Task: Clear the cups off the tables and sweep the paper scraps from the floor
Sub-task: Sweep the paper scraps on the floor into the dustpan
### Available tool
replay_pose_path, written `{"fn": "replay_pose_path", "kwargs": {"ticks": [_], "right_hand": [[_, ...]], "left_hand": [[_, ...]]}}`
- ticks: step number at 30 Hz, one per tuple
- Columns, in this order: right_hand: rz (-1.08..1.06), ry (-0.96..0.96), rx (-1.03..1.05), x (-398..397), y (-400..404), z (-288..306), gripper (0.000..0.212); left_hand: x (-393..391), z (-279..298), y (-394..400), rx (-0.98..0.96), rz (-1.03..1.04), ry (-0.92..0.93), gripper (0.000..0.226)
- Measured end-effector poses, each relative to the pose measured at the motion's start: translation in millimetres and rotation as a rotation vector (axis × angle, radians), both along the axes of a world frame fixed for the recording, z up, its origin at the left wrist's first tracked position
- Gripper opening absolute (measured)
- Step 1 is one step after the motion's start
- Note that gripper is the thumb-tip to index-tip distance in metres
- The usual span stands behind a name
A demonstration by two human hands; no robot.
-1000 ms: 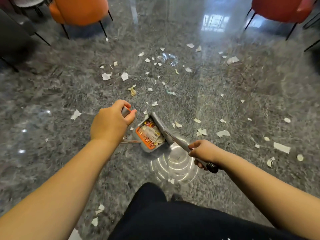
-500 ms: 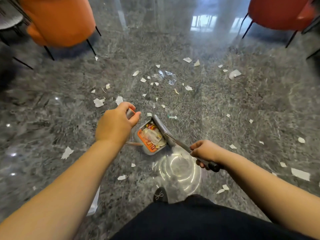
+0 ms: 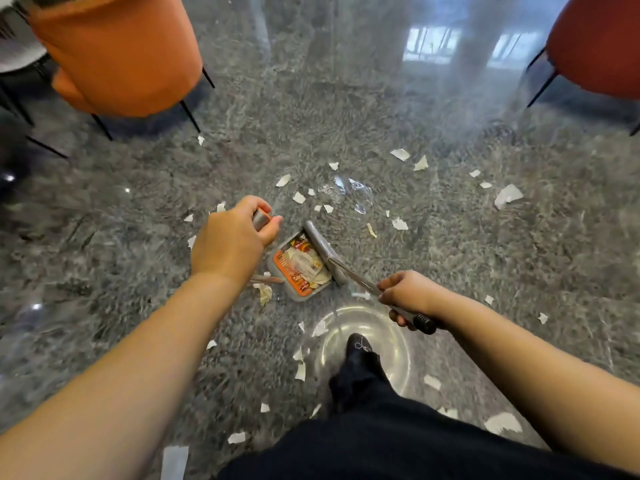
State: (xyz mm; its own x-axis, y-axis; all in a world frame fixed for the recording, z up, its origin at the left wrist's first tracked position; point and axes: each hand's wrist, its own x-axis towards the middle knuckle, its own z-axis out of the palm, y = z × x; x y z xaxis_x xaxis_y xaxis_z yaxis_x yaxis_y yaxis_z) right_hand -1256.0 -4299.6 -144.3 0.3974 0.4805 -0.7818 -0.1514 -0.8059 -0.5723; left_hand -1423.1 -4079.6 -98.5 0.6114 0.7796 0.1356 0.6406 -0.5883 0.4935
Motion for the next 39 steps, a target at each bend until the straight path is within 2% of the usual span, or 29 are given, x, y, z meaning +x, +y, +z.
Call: {"fn": "replay_pose_path", "kwargs": {"ticks": [7,14,22,27,34,39], "right_hand": [[0.085,-0.019,-0.012,116.2,119.3,17.3,0.024],[0.145,-0.049,-0.027,198.1,233.4,14.7,0.027],[0.090,-0.045,-0.018,271.5,381.6,13.7,0.022],[0.031,-0.013,-0.026,316.2,459.3,20.6,0.027],[0.103,-0.089,-0.048,398.7,577.4,15.2,0.022],[0.103,-0.047,-0.028,481.8,676.6,3.7,0.025]], "left_hand": [[99.0,18.5,104.7,-0.014,0.094,-0.040,0.020],[174.0,17.7,215.6,-0.023,0.091,-0.050,0.020],[262.3,11.6,375.7,-0.028,0.034,-0.042,0.021],[314.9,23.7,458.8,-0.039,0.003,-0.039,0.019],[396.6,20.9,568.3,-0.034,-0.002,-0.052,0.022],[473.1,8.1,656.2,-0.026,0.021,-0.015,0.024]]}}
